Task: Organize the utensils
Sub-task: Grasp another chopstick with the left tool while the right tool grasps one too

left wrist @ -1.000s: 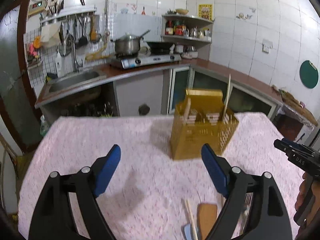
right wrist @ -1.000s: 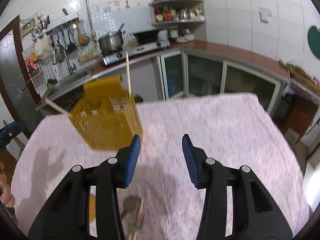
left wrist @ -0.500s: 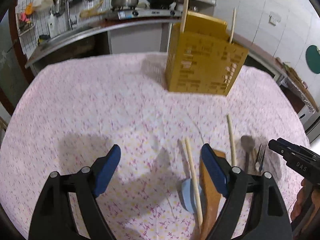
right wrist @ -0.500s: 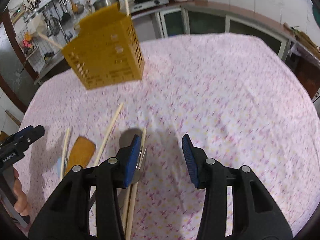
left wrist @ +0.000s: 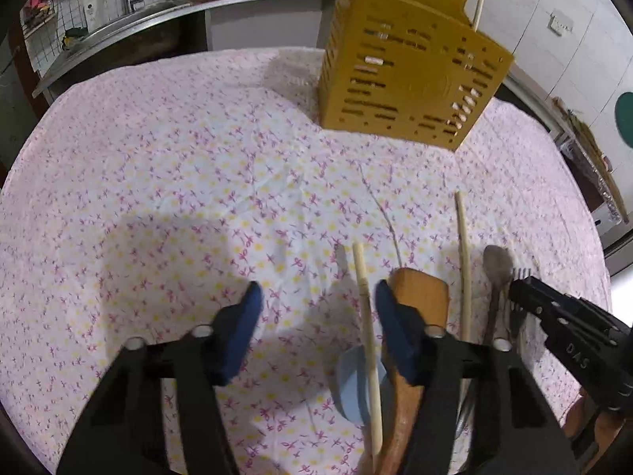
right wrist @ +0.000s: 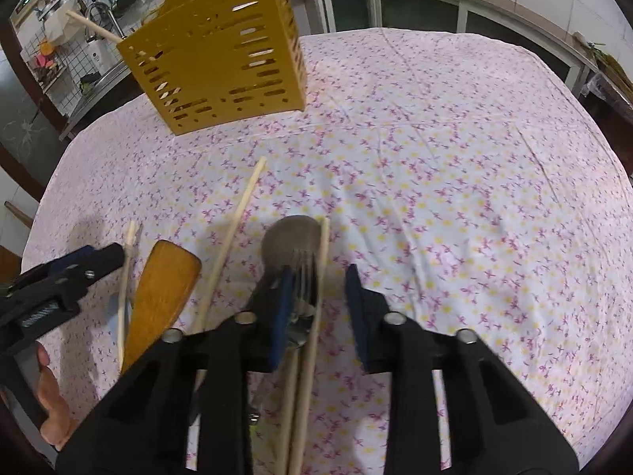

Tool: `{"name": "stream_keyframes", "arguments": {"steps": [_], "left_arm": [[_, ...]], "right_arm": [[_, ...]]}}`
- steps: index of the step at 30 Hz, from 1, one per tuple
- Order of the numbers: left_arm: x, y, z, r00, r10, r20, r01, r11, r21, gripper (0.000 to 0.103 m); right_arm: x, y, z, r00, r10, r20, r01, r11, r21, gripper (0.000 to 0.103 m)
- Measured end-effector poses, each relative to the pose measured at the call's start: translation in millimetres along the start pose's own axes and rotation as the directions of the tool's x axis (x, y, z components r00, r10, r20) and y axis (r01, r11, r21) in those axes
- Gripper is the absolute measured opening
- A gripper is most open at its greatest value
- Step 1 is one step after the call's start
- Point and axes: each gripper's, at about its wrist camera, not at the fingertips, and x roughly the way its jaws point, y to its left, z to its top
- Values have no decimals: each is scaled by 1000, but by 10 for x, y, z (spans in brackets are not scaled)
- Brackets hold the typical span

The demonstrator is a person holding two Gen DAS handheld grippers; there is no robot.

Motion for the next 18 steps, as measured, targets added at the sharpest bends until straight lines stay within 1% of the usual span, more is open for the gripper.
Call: {"name": "stream_keyframes", "arguments": {"steps": [2, 4, 6, 8, 13, 15, 18], "left_arm": [[21, -18, 5, 1000, -11, -9, 12, 1000, 7, 49], [30, -37, 13, 1000, -17, -14, 17, 1000, 13, 44], [55, -79, 24, 999, -23, -25, 24, 999, 28, 29], [80, -105, 33, 999, -26, -40, 27, 999, 27, 23], [127, -163, 55, 998, -23, -50, 25, 999, 41, 17], [150, -170, 66, 998, -38, -59, 40, 998, 38, 13], [154, -174, 72, 998, -39, -57, 41, 998, 39, 10]], "right_arm": [[-21, 18, -2, 1000, 0, 2, 0, 1000, -8, 12], [-17, 43, 14, 1000, -4, 2, 4, 1000, -17, 11], [-5, 40, 21, 1000, -1, -4, 1, 1000, -14, 10], [9, 42, 39, 1000, 2, -6, -2, 1000, -14, 10], [-15, 39, 80, 1000, 2, 2, -2, 999, -32, 5], [-27, 36, 100, 1000, 0, 5, 0, 999, -37, 4], [-46, 32, 125, 1000, 0, 10, 0, 999, -40, 3]]}}
